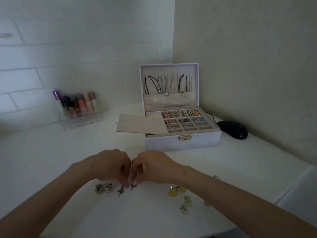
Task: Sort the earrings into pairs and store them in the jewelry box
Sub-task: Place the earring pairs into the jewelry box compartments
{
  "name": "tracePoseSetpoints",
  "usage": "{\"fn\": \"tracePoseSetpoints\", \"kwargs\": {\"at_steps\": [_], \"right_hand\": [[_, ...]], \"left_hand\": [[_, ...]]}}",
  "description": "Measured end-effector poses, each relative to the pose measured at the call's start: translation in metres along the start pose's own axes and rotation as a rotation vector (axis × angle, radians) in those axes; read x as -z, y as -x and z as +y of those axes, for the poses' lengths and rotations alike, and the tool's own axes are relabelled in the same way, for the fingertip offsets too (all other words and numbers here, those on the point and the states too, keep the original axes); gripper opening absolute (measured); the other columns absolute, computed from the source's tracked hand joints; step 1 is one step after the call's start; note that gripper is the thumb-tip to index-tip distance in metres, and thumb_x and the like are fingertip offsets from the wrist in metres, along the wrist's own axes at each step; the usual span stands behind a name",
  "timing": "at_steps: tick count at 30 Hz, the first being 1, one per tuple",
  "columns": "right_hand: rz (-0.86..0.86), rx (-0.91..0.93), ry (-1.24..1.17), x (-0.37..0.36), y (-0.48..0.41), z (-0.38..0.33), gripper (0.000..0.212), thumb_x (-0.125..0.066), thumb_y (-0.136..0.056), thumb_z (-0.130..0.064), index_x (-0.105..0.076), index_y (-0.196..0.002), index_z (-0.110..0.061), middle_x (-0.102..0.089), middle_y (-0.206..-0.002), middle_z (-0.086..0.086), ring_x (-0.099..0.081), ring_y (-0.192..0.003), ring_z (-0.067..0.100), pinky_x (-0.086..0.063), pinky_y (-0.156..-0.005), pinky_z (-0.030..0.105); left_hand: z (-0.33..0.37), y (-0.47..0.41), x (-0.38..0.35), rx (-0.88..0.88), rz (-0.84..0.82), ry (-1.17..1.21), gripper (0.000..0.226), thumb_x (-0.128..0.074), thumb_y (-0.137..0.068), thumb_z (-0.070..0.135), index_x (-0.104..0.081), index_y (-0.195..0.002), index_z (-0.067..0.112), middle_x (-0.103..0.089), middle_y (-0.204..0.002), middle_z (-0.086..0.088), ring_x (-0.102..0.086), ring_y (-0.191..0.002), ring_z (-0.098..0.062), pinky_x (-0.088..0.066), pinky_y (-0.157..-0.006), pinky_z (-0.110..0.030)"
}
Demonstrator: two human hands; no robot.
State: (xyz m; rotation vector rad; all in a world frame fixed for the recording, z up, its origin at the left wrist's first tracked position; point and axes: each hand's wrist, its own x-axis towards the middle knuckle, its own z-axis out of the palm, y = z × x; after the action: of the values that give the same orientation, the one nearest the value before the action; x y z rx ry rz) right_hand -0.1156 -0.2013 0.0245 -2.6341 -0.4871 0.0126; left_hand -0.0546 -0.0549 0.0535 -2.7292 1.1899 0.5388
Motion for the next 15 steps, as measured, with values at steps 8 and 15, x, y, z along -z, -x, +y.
{"fn": "tracePoseSetpoints", "kwargs": {"at_steps": [8, 15], "right_hand": [[0.05, -0.045, -0.075, 0.006, 0.005, 0.005, 0.012, -0.07, -0.078, -0.025, -0.07, -0.088, -0.019, -0.068, -0.09, -0.002, -0.059, -0.079, 0.011, -0.05, -0.074, 0.031], [0.058, -0.066, -0.104, 0.009, 0.008, 0.01, 0.012, -0.071, -0.078, -0.026, -0.07, -0.088, -0.018, -0.069, -0.09, -0.001, -0.058, -0.078, 0.008, -0.049, -0.074, 0.029]], "left_hand": [[-0.002, 0.009, 0.004, -0.02, -0.004, -0.016, 0.027, -0.067, -0.074, 0.053, -0.05, -0.078, 0.031, -0.053, -0.084, 0.015, -0.047, -0.081, -0.006, -0.034, -0.065, -0.017], [-0.002, 0.011, 0.002, -0.035, -0.008, -0.015, 0.02, -0.072, -0.074, 0.04, -0.053, -0.075, 0.032, -0.056, -0.081, 0.016, -0.054, -0.082, -0.005, -0.04, -0.07, -0.018]]}}
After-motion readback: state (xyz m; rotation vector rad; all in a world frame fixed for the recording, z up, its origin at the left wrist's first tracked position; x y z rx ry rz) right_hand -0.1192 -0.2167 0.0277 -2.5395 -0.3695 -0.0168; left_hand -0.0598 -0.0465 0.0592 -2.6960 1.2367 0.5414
